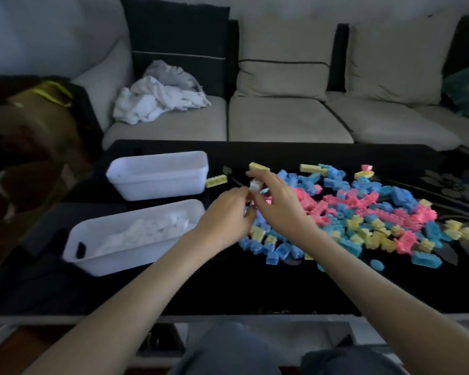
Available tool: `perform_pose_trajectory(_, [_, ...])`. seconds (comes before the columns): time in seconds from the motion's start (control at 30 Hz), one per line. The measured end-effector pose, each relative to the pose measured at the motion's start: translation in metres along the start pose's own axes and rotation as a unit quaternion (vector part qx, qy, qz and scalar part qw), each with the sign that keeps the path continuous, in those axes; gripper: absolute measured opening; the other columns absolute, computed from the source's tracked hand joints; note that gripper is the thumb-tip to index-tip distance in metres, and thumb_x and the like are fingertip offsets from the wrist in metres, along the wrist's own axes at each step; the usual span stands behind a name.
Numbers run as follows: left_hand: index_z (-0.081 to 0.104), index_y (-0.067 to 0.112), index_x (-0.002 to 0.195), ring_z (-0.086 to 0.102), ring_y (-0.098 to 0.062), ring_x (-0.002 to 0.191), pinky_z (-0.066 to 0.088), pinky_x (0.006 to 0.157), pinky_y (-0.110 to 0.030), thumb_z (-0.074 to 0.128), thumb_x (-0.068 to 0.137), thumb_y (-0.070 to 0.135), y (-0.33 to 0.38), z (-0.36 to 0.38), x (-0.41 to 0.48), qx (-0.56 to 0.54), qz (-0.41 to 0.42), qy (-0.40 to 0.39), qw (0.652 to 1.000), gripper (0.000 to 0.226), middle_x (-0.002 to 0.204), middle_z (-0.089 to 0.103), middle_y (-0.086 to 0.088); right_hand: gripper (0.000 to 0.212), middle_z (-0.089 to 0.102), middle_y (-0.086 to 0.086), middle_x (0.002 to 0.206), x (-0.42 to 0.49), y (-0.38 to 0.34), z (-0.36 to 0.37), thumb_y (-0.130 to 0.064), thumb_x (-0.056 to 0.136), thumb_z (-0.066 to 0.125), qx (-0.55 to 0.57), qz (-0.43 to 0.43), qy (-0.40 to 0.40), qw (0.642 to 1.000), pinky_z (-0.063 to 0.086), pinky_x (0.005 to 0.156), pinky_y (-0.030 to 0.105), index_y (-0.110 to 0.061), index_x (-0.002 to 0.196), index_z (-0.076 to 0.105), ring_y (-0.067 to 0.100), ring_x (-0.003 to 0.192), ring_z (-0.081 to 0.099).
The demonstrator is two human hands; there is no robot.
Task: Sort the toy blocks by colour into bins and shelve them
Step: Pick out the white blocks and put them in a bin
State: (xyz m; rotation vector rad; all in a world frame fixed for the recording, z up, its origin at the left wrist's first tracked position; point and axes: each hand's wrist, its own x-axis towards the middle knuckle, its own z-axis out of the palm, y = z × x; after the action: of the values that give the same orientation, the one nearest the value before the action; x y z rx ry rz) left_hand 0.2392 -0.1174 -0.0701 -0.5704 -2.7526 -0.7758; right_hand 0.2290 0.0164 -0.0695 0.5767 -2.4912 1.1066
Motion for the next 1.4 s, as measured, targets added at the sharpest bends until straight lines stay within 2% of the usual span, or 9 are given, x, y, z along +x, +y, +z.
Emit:
perform_pose_trajectory(0.17, [0.057,0.015,0.100,0.057,-0.019,0.092,0.045,0.074,-0.031,0.048,0.088,0.026,-0.063,-0.032,-0.046,0.030,-0.051,0.027,0.998,0.018,0.095,0.060,-0.001,0.038,0.060,0.004,0.111,0.009,-0.047,0.060,-0.015,0.093,0.052,0.041,-0.016,-0.071,0.997,0.047,0.086,0.033,-0.018,0.131,0.048,0.019,0.099,0.057])
perform_pose_trajectory(0.33, [0.060,0.017,0.116,0.055,-0.011,0.101,0.043,0.084,-0.024,0.053,0.092,0.025,-0.085,-0.051,-0.080,-0.023,-0.079,0.026,0.996,0.027,0.109,0.061,0.004,0.055,0.058,0.004,0.121,0.014,-0.065,0.086,-0.021,0.095,0.051,0.077,-0.008,-0.155,0.985,0.038,0.088,0.018,-0.026,0.145,0.028,0.017,0.112,0.055])
perform_pose_trajectory(0.53, [0.065,0.009,0.088,0.057,-0.014,0.077,0.046,0.070,-0.027,0.054,0.094,0.024,-0.107,-0.064,-0.107,-0.039,-0.051,0.020,0.998,0.020,0.082,0.062,-0.001,0.046,0.043,0.000,0.144,0.041,-0.065,0.105,-0.033,0.099,0.040,-0.064,0.017,-0.249,0.966,0.025,0.112,0.041,-0.022,0.143,0.035,0.020,0.134,0.036])
perform_pose_trajectory(0.63, [0.059,0.006,0.076,0.054,-0.015,0.071,0.042,0.065,-0.027,0.049,0.094,0.033,-0.114,-0.072,-0.111,-0.014,-0.052,0.015,0.998,0.034,0.073,0.058,-0.001,0.029,0.062,0.009,0.108,0.044,-0.061,0.110,-0.021,0.098,0.037,-0.071,0.052,-0.292,0.952,0.043,0.084,0.033,-0.003,0.111,0.056,0.027,0.102,0.057])
perform_pose_trajectory(0.77, [0.055,0.007,0.068,0.052,-0.013,0.063,0.041,0.060,-0.033,0.040,0.098,0.040,-0.141,-0.085,-0.115,0.085,-0.124,0.001,0.989,0.047,0.064,0.054,0.001,0.024,0.054,0.003,0.077,0.040,-0.060,0.113,-0.020,0.095,0.035,-0.157,0.062,-0.287,0.943,0.041,0.060,0.033,-0.014,0.075,0.046,0.026,0.074,0.056])
perform_pose_trajectory(0.9, [0.060,0.008,0.071,0.055,-0.014,0.059,0.045,0.056,-0.035,0.041,0.098,0.035,-0.165,-0.099,-0.119,0.076,-0.162,0.054,0.982,0.042,0.063,0.059,-0.002,0.019,0.053,0.005,0.076,0.035,-0.080,0.118,-0.015,0.092,0.032,-0.152,0.100,-0.309,0.933,0.049,0.047,0.030,-0.011,0.089,0.050,0.023,0.049,0.058])
perform_pose_trajectory(1.13, [0.062,0.008,0.081,0.059,-0.021,0.070,0.048,0.066,-0.038,0.049,0.095,0.025,-0.162,-0.108,-0.108,0.108,-0.176,0.139,0.969,0.026,0.073,0.063,-0.004,0.022,0.056,0.016,0.086,0.021,-0.129,0.144,-0.005,0.084,0.034,-0.096,0.116,-0.354,0.923,0.050,0.051,0.034,-0.008,0.103,0.044,0.032,0.065,0.060])
perform_pose_trajectory(1.3, [0.051,0.014,0.102,0.059,-0.021,0.085,0.045,0.073,-0.032,0.038,0.099,0.031,-0.156,-0.111,-0.100,0.096,-0.273,-0.012,0.957,0.021,0.086,0.060,0.000,0.026,0.062,0.017,0.060,0.021,-0.147,0.168,-0.012,0.092,0.029,0.244,0.222,-0.404,0.853,0.047,0.037,0.025,-0.006,0.110,0.047,0.026,0.040,0.059])
perform_pose_trajectory(1.4, [0.043,0.015,0.124,0.059,-0.023,0.096,0.044,0.078,-0.032,0.035,0.099,0.039,-0.158,-0.112,-0.101,0.112,-0.304,-0.052,0.945,0.036,0.106,0.063,-0.005,0.032,0.061,0.017,0.063,0.032,-0.139,0.170,-0.007,0.090,0.030,0.309,0.247,-0.375,0.839,0.049,0.040,0.027,-0.011,0.093,0.061,0.026,0.044,0.060])
